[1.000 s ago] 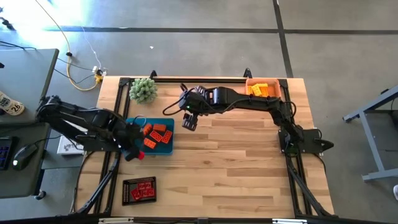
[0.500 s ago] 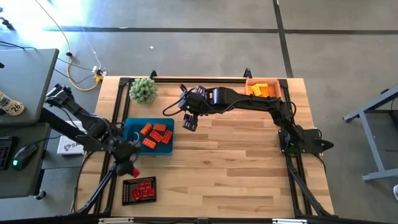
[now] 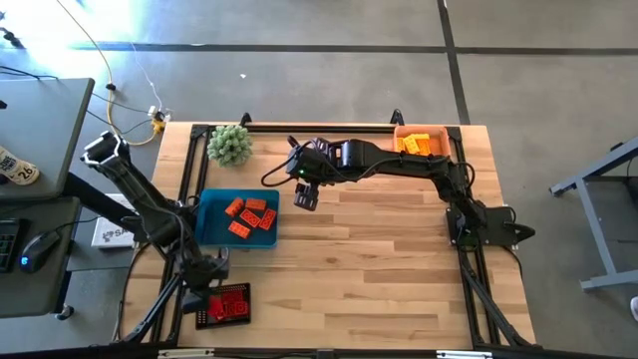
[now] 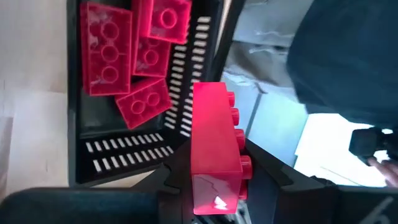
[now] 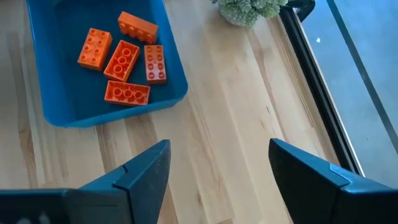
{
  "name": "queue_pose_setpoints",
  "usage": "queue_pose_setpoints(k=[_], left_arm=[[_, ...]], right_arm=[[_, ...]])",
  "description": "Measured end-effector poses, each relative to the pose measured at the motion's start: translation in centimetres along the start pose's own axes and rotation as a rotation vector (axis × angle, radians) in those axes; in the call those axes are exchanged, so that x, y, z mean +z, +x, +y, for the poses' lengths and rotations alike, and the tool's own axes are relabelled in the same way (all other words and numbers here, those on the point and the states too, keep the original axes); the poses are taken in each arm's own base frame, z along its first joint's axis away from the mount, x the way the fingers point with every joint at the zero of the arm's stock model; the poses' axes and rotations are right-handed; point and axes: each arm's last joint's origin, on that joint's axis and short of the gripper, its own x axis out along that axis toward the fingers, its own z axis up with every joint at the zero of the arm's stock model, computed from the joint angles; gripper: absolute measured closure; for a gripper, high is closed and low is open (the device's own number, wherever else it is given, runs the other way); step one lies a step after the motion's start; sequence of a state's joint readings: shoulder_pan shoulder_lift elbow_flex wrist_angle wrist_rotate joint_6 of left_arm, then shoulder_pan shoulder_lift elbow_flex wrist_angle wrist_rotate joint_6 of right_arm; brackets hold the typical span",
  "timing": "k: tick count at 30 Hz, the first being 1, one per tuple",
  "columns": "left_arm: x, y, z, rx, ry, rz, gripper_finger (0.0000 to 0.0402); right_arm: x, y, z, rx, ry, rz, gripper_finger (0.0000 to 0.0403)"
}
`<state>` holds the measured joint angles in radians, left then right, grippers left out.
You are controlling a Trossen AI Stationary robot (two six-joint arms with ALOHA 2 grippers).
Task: Sort & place blocks by color
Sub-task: Put the red game piece into the black bin, then return to Home Position
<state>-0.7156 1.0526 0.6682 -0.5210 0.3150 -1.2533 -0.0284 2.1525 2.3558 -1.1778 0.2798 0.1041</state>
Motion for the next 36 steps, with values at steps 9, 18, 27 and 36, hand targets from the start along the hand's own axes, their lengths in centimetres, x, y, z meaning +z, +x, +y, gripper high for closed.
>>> queue_pose_setpoints(k=[9, 18, 27, 36], left_arm=[[0.6, 2.3, -0.8, -0.035, -0.027, 0.059, 0.0307], [0.9, 3.9, -0.3, 0.029, -0.055, 0.095, 0.0257], [0.9, 3.6, -0.3, 0.027, -0.038, 0.084, 0.0242], [1.2, 1.3, 0.0, -0.006, -0.008, 0.042, 0.0242]], right_arm=[[0.0, 0.0, 0.0, 0.0, -0.025, -0.003, 0.0144], [0.0, 0.0, 0.0, 0.001, -0.036, 0.003, 0.0144], [-0.1, 0.0, 0.0, 0.001, -0.049, 0.012, 0.0144], [-0.1, 0.0, 0.0, 0.002, -0.049, 0.012, 0.0144]])
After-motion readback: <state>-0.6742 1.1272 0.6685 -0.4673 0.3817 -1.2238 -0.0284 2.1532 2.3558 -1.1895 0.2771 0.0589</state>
